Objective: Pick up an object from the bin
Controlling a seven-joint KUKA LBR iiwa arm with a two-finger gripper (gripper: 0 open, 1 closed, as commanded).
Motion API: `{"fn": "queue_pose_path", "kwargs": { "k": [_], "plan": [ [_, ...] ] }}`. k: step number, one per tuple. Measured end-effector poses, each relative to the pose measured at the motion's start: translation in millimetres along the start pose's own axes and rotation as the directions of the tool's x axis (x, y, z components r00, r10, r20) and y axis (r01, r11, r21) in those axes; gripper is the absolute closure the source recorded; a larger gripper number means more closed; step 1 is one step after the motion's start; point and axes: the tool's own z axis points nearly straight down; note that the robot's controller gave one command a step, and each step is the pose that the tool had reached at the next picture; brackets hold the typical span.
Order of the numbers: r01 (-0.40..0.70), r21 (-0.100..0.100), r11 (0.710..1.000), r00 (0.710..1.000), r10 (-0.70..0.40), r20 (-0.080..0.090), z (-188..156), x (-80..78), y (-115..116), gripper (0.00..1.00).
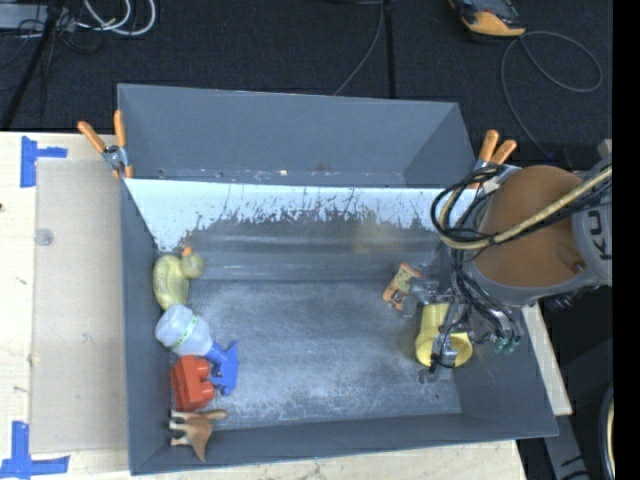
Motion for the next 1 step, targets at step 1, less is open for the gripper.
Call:
{"fn": "queue_pose_path", "kwargs": {
  "k": [1],
  "plan": [
    [0.0,0.0,1.0,1.0,0.0,0.0,0.0,0.0,0.0,0.0]
  ]
}}
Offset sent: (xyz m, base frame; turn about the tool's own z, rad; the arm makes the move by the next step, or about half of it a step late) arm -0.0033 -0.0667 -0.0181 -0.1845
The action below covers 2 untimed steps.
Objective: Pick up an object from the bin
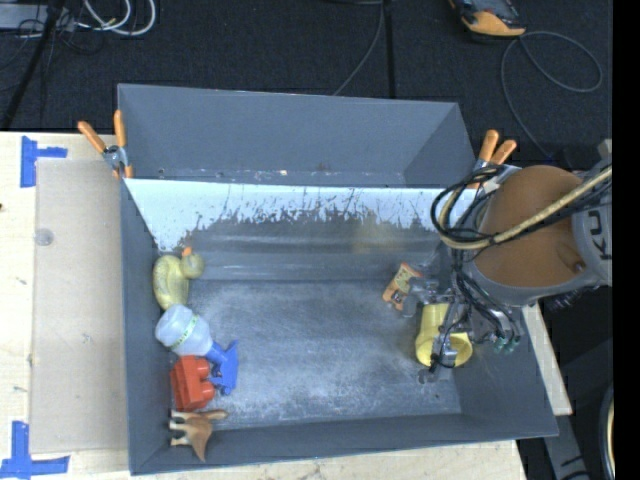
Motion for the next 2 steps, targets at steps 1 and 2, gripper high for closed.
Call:
{"fn": "queue_pose_path", "kwargs": {
  "k": [1,2],
  "plan": [
    [0.065,-0.002,0.998,0.998,-0.065,0.001,5.2,0.0,-17.6,0.0],
    [0.195,0.0,0.981,0.981,-0.195,0.003,36.3,-8.0,-51.9,0.0]
  ]
}}
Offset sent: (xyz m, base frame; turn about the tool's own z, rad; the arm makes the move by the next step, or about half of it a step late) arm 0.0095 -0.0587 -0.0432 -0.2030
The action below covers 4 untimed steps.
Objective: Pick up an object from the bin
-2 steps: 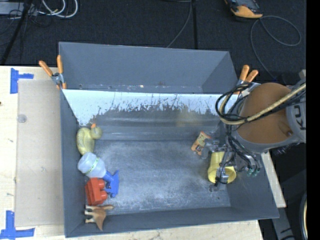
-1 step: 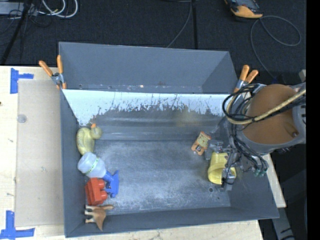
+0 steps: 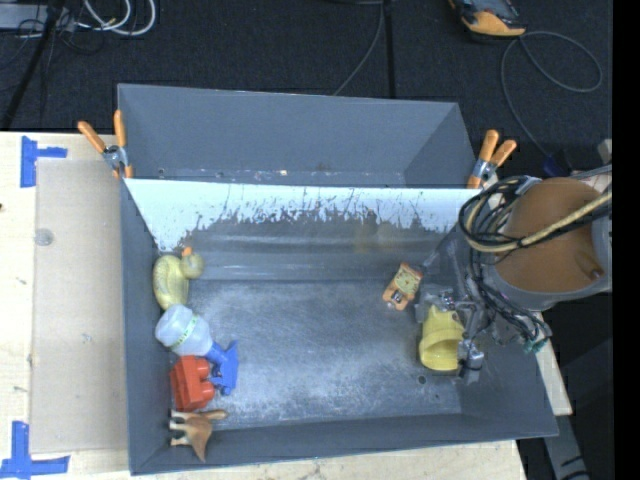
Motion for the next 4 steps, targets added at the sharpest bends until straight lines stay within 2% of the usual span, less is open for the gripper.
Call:
{"fn": "queue_pose_path", "kwargs": {
  "k": [1,2,3,4],
  "plan": [
    [0.18,-0.013,0.984,0.984,-0.18,-0.001,20.1,-20.5,-8.7,1.0],
    [0.18,-0.013,0.984,0.984,-0.18,-0.001,20.1,-20.4,-8.7,1.0],
    [0.177,-0.019,0.984,0.984,-0.177,-0.004,-17.7,-20.6,-10.5,1.0],
    [0.163,-0.014,0.987,0.987,-0.163,0.0,-123.3,-26.5,-17.0,1.0]
  ]
}}
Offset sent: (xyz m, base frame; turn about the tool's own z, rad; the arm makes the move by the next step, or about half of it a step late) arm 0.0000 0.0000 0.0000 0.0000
